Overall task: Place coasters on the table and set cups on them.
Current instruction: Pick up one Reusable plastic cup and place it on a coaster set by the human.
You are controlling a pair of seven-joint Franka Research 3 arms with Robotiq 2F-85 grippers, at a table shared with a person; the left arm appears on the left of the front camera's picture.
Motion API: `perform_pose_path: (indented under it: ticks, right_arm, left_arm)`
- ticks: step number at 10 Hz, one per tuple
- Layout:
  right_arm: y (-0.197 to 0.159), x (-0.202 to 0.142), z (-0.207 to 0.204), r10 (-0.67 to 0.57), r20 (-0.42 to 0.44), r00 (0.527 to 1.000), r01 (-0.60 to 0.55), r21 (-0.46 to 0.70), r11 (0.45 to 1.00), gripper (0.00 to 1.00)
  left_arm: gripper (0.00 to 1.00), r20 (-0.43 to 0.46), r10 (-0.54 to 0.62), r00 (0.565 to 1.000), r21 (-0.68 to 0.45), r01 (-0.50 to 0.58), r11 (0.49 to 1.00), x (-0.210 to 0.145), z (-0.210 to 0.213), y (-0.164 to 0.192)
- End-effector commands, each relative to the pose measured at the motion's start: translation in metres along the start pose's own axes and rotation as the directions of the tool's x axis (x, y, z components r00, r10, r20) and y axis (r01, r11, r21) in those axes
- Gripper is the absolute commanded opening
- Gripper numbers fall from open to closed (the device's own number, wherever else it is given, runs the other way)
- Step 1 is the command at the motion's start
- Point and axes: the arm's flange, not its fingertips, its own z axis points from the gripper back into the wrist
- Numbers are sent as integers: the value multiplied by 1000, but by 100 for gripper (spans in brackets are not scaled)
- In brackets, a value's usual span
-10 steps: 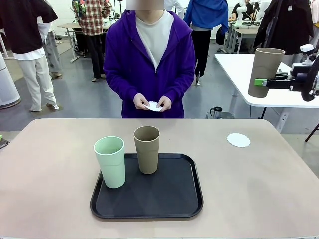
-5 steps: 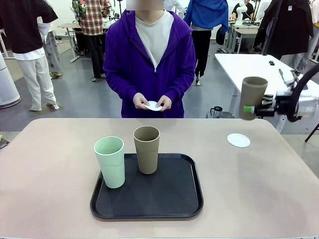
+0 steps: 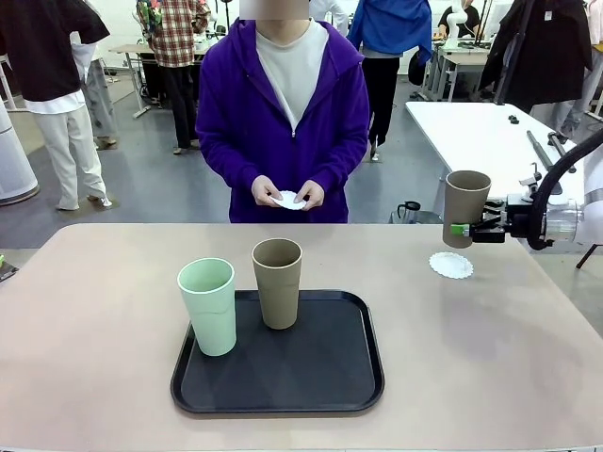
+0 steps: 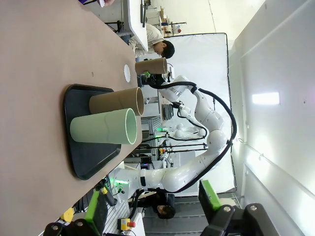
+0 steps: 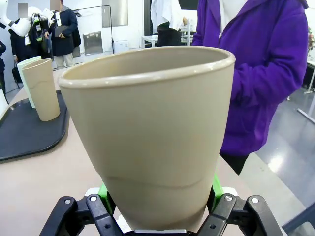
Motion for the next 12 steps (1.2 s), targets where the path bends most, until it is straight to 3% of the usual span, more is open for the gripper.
perform_pose_path:
  ticks: [1,10,12]
  right_arm:
    - [-10,-4,-11,-57,18,998,57,-24,998,83]
    - [17,-31,-1,-191,37,981,190,23,981,83]
    - [21,-33,-1,-167,39,985,166,29,986,83]
  left_arm:
    - [100,8,-6,1000,-11,7,1000,0,0,-2]
    - [100,8,-6,1000,-11,7,1000,0,0,-2]
    - [100,8,-6,1000,-11,7,1000,0,0,-2]
